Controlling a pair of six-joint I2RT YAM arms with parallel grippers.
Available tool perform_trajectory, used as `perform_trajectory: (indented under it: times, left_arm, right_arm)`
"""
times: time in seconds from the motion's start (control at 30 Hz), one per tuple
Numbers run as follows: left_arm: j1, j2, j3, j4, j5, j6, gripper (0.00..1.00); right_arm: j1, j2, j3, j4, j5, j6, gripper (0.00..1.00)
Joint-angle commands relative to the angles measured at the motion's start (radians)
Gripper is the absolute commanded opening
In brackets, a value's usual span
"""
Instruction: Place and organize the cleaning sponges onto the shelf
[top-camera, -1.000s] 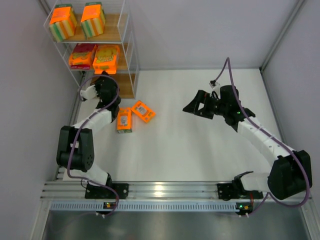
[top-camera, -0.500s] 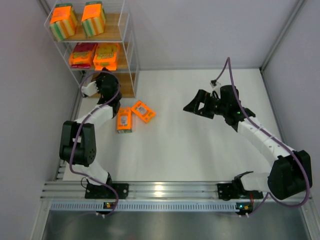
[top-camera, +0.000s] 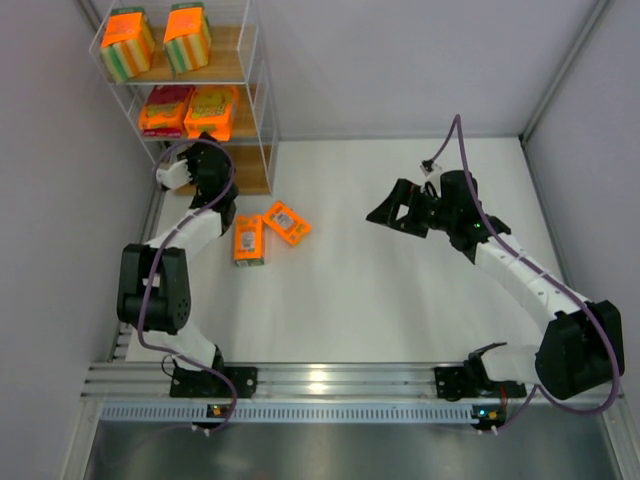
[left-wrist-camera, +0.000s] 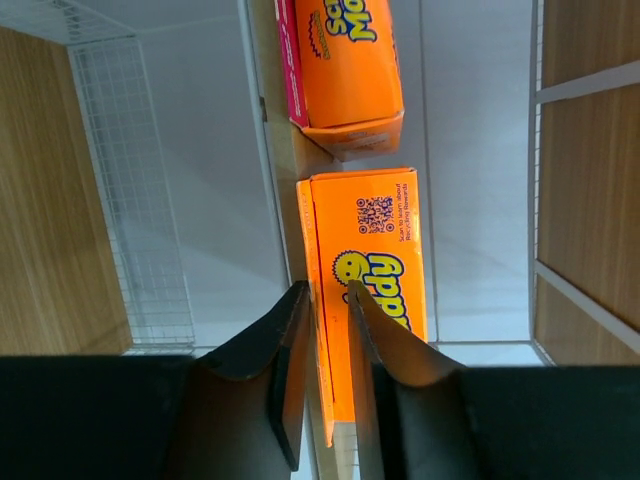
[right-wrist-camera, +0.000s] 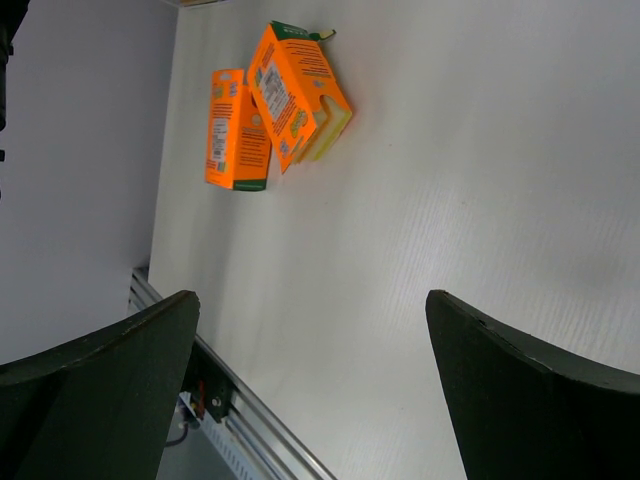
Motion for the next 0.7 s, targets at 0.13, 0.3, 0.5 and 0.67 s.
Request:
perform_trajectory:
  times: [0.13,0.3,0.5,0.67]
  left_arm:
    - [0.025,-0.156,-0.097,0.041,0.186,0.058,0.44]
    - [0.025,-0.375,-0.212,0.026,0.294,0.245,0.81]
    - [0.034,-0.587,-0.135,-0.432,0.514,0.504,0.89]
    - [0.034,-0.661,-0.201,-0.813,0.695,0.664,0.85]
  right_arm:
    - [-0.014,-0.043,-0.016,0.076,-0.002,0.011,0.99]
    - [-0.005,-0.031,-0.025,0.111,-0.042,0.005,1.00]
    - [0.035,-0.037,-0.030,0.094,-0.037,-0.058,0.99]
    - [0.184,0.047,0.039,0.042,0.099,-0.233,0.99]
